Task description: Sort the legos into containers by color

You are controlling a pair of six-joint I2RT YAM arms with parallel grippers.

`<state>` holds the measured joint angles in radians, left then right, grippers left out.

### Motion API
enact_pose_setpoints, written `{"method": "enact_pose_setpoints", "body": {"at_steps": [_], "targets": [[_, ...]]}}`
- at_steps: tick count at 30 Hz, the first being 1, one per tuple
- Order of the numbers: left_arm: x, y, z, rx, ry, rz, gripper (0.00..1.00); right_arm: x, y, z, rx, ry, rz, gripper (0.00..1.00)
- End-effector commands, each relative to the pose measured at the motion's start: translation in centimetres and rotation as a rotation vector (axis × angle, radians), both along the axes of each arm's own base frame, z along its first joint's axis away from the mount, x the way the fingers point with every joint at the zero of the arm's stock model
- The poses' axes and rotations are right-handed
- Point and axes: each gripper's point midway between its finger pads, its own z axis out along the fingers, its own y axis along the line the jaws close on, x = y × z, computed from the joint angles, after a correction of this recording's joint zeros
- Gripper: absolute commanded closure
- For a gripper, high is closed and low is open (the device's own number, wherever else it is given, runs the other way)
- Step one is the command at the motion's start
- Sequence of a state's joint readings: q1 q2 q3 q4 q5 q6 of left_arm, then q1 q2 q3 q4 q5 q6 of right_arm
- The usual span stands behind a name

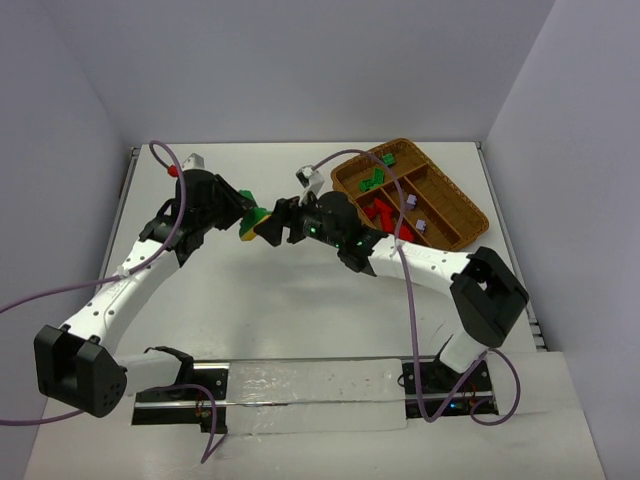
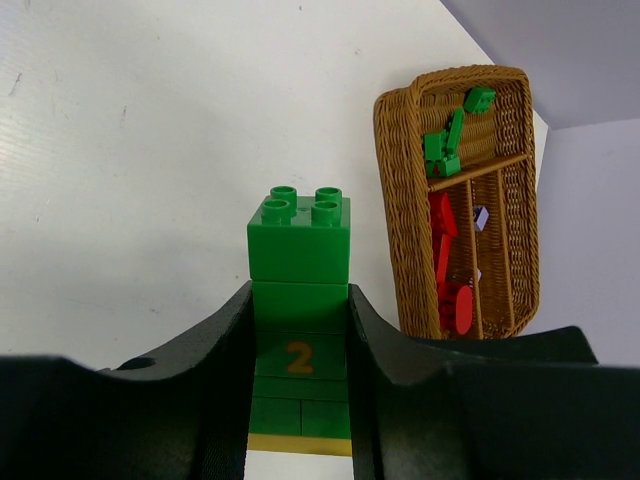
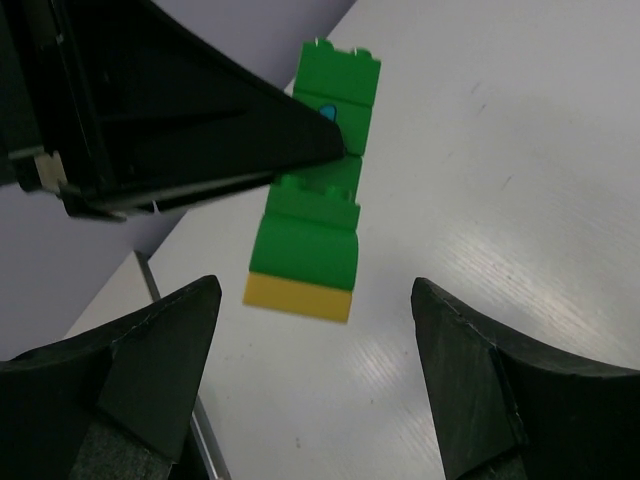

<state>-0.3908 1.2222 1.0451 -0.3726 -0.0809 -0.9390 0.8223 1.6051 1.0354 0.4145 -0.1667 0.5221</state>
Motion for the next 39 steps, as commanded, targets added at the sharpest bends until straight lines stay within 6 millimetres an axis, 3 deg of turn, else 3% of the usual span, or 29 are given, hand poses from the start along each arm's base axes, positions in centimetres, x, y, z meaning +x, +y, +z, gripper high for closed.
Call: {"method": "enact_pose_setpoints", "body": {"at_steps": [1, 8, 13, 16, 20, 24, 25, 27, 31, 34, 39], "targets": [[0.0, 0.6, 2.2, -0.005, -0.063, 0.021, 1.00, 1.1, 2.2, 4.6, 0.118, -0.074, 0.018, 0.17], [-0.1, 0.7, 2.2, 0.001, -0.062, 0.022, 1.00, 1.5, 4.0, 3.7, 0.133, -0.032, 0.059, 0.41], [-0.1, 0.9, 1.9, 0.014, -0.058, 0.020, 1.00, 0.7, 3.4, 3.4, 0.135, -0.029, 0.074, 1.00], [0.4, 1.3, 1.2, 0.033, -0.037, 0.033, 1.00, -0.4, 2.7, 3.7, 0.136, -0.030, 0.098, 1.00], [0.9, 1.7, 0.9, 0.049, -0.034, 0.039, 1.00, -1.6, 1.1, 1.7, 0.092, -0.006, 0.096, 1.00], [1.4, 2.3, 0.1, 0.099, -0.015, 0.052, 1.00, -2.2, -2.0, 0.3, 0.052, 0.005, 0.040, 1.00], [1.5, 2.5, -0.5, 0.123, -0.003, 0.049, 1.00, -2.3, -3.0, -0.8, 0.025, 0.018, 0.016, 1.00], [1.5, 3.2, -2.6, 0.201, 0.052, 0.042, 1.00, -2.2, -5.0, -1.8, -0.016, 0.025, -0.038, 1.00], [0.5, 3.9, -8.8, 0.344, 0.223, 0.028, 1.00, -1.3, -10.2, -4.2, -0.162, 0.034, -0.211, 1.00], [-0.5, 3.1, -12.5, 0.384, 0.308, -0.025, 1.00, -1.1, -14.3, -5.4, -0.265, 0.021, -0.317, 1.00], [-1.3, 2.5, -16.0, 0.448, 0.377, -0.039, 1.00, -0.9, -18.1, -6.3, -0.279, 0.046, -0.383, 1.00]]}}
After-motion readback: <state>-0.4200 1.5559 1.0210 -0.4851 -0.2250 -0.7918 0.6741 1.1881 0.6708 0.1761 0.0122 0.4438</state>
